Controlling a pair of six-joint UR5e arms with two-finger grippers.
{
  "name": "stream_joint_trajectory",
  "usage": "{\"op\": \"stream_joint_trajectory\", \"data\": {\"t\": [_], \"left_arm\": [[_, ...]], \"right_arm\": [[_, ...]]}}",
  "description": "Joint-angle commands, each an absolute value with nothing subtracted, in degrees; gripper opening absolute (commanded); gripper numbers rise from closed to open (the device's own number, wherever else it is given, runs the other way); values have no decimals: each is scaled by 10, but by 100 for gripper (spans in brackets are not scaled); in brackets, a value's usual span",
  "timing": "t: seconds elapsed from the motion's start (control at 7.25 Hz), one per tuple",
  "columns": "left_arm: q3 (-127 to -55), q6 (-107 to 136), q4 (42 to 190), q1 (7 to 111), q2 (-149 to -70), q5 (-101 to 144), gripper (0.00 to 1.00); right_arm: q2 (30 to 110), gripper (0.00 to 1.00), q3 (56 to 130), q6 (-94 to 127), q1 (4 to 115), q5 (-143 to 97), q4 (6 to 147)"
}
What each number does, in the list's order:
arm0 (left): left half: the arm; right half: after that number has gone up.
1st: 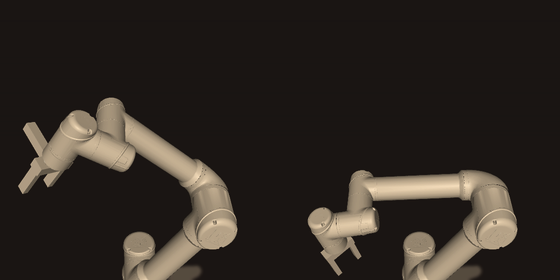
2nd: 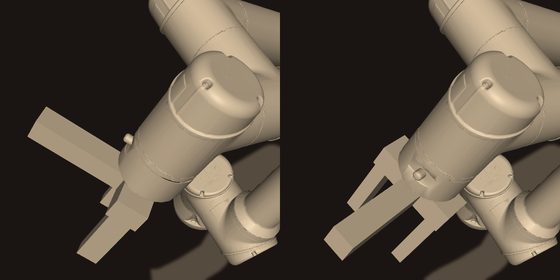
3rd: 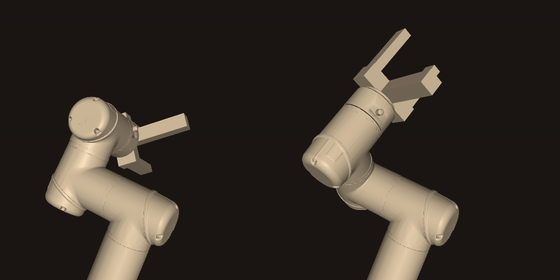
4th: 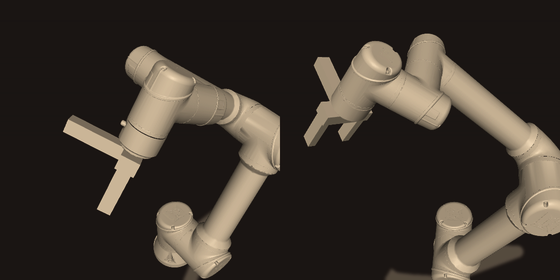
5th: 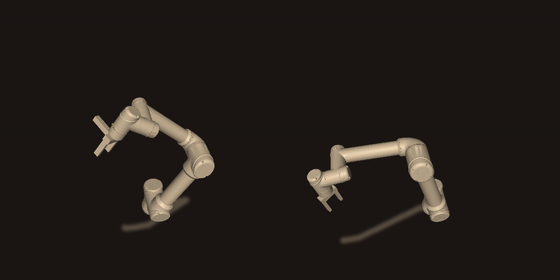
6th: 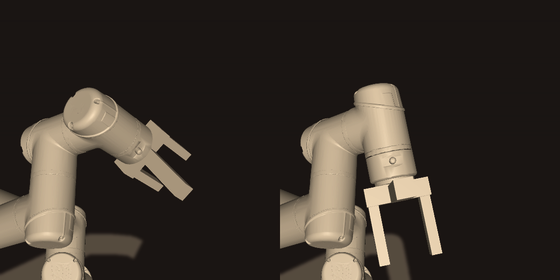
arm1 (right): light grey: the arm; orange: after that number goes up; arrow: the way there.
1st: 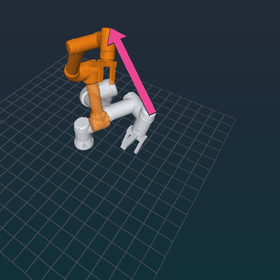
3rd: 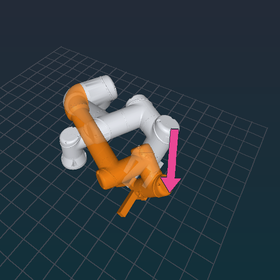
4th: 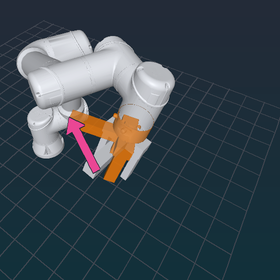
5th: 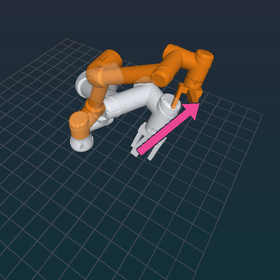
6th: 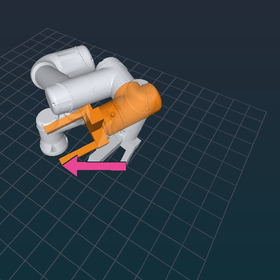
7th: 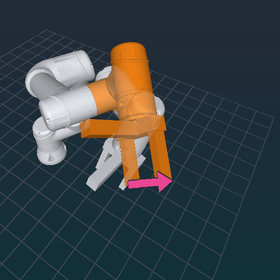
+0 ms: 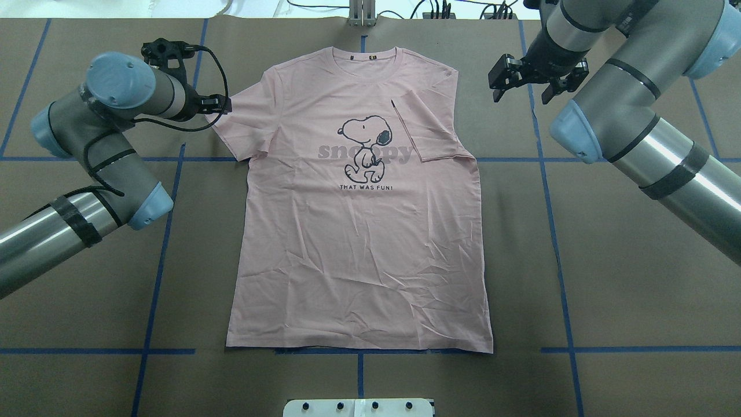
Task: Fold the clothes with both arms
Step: 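Move the left gripper to the sleeve nearest it while the right gripper waits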
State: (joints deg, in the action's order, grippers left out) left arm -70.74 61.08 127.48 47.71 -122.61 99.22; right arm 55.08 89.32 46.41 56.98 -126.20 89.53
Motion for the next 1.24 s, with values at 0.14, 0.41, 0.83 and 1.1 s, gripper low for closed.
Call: {"op": "stream_joint_trajectory", "data": {"t": [0.14, 0.41, 0.83, 1.1], "left_arm": [[-625, 611, 1331, 472, -1255, 969, 90], [-622, 610, 1332, 472, -1256, 970, 84], [-624, 610, 1332, 472, -1257, 970, 45], [-627, 606, 1329, 473, -1256, 975, 0]], "right_arm": [[554, 100, 894, 462, 571, -1269, 892], [554, 100, 893, 463, 571, -1268, 891], [553, 100, 893, 465, 571, -1268, 891], [554, 100, 891, 467, 570, -1267, 891]]}}
